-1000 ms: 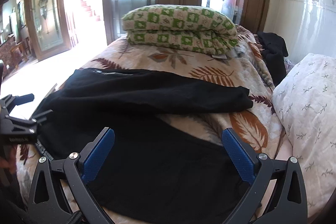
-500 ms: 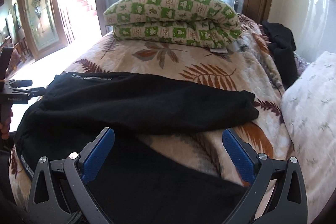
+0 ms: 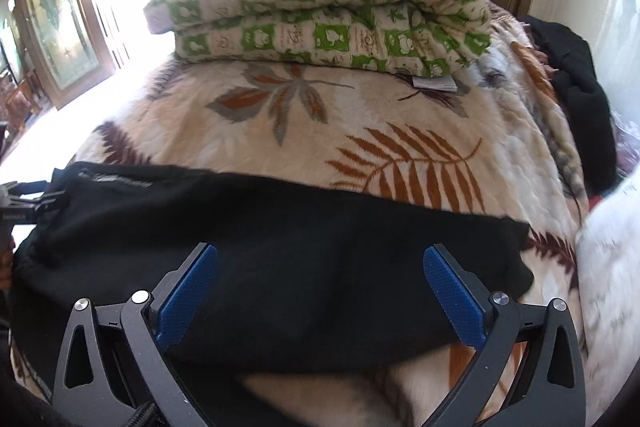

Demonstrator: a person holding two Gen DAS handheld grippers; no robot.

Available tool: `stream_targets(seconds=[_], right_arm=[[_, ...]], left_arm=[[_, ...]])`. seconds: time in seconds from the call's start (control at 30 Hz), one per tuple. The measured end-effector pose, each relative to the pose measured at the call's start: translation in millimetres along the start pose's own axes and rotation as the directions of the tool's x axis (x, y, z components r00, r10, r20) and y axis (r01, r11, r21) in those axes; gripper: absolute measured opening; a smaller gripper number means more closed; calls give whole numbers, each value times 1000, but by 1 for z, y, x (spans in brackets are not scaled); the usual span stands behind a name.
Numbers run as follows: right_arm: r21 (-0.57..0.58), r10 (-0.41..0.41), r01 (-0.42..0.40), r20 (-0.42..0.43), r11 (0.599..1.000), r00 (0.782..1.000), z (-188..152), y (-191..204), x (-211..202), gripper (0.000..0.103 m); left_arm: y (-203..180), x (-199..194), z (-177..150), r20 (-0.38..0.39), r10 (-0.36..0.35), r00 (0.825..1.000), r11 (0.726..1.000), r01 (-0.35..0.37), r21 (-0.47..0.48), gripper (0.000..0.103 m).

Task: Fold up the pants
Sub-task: 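Move both grippers to the black pants' waistband and grasp its edge, then lift the waistband with both grippers and fold it over toward the cuffs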

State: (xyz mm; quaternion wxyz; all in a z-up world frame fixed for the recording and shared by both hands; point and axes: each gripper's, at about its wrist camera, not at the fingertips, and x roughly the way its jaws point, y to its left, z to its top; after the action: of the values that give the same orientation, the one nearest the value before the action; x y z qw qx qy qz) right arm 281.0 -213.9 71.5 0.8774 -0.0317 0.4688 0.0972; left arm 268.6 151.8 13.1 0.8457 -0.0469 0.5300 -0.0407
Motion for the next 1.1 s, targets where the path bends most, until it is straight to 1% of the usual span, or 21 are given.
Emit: stream_targets(seconds=[0.07,0.13,0.2,0.23,0.3,0.33,0.37,0.4,0.47,0.53,0.57,0.6,0.63,0.67,0.7,0.77,0.87,0.97,1.1], right_arm=[[-16,7,-8,-32,1000,999,10,-3,16,103],[-78,2,-7,-63,997,998,18,-2,32,103],[-142,-7,-4,-76,990,997,23,1,43,103],[-161,-4,-11,-88,987,996,24,2,48,103],[-209,-8,-18,-125,978,992,23,6,62,103],[-224,-5,-27,-140,974,990,22,7,67,103],[-229,7,-41,-145,973,989,21,6,69,103],[-216,36,-67,-143,974,989,21,2,70,103],[-196,66,-96,-156,976,986,21,-3,72,101],[-213,87,-118,-150,970,985,19,-2,69,91],[-225,99,-130,-144,966,985,19,0,65,76],[-232,112,-142,-138,962,984,19,1,62,50],[-238,120,-150,-134,960,984,19,3,58,38],[-243,116,-146,-134,959,984,20,4,55,25],[-255,110,-142,-135,956,985,20,5,53,18],[-276,95,-126,-123,953,988,24,10,51,15],[-250,109,-128,-87,960,990,28,4,38,11],[-214,133,-138,-38,967,990,31,-2,25,10],[-189,154,-151,1,970,988,24,-5,2,10]], left_arm=[[-1,0,2,0,-6,1000,1000,6,11,94],[-4,-1,4,-1,-13,1000,999,13,32,87],[-8,-2,8,4,-17,1000,998,17,60,73],[-11,-4,9,7,-18,1000,997,17,74,70],[-14,-5,12,9,-29,1000,996,28,87,55],[-16,-6,12,10,-35,999,995,34,93,51],[-17,-6,13,11,-42,999,994,41,102,43],[-20,-8,13,10,-53,999,992,51,112,38],[-23,-10,13,9,-61,998,990,59,128,32],[-24,-14,13,17,-67,998,989,64,131,31],[-24,-17,12,25,-72,997,989,68,129,30],[-24,-20,12,36,-78,996,989,73,125,30],[-23,-24,12,48,-84,995,989,78,122,30],[-22,-29,13,60,-94,994,989,86,117,30],[-22,-33,13,73,-102,992,989,93,113,30],[-20,-45,13,102,-122,987,989,112,102,30],[-19,-57,12,134,-129,983,988,117,99,30],[-18,-65,10,157,-141,977,987,127,96,30],[-19,-74,4,176,-155,972,985,140,100,30]])
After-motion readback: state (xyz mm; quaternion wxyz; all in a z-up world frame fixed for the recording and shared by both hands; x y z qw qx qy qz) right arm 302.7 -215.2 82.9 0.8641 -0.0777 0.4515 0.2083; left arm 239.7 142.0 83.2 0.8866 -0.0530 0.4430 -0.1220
